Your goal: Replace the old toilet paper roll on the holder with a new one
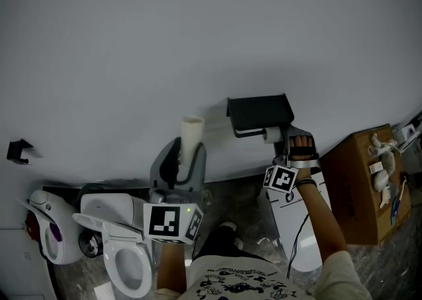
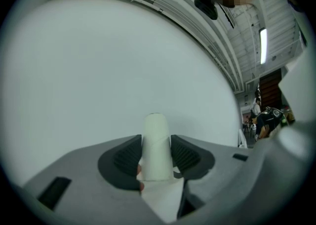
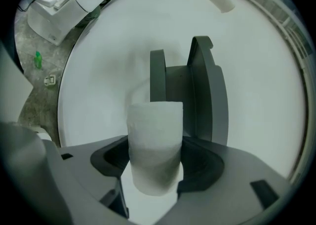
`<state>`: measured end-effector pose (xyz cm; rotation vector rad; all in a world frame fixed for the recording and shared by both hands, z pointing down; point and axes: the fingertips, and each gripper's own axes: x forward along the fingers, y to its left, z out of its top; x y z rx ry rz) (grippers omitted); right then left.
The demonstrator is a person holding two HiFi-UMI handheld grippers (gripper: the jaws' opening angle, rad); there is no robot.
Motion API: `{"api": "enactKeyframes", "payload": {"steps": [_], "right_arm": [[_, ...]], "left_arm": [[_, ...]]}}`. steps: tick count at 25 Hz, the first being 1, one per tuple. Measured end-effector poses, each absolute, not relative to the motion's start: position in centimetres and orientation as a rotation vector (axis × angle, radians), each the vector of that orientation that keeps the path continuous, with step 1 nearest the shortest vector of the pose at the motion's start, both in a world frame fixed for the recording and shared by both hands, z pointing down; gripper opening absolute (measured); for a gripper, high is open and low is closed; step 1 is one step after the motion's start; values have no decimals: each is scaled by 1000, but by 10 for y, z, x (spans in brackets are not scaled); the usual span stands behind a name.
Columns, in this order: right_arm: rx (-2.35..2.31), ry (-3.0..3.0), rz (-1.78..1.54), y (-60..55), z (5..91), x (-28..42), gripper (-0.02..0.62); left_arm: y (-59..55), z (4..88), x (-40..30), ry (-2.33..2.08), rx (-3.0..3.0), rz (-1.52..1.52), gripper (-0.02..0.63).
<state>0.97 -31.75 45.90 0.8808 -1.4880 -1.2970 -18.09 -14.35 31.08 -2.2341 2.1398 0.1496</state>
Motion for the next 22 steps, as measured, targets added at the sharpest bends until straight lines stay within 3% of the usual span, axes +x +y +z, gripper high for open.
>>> {"api": "enactKeyframes", "payload": {"steps": [22], "right_arm": [[773, -1605, -1352, -281, 460, -49, 313]], "left_arm": [[-115, 303, -203, 2188, -2148, 152, 189]]}}
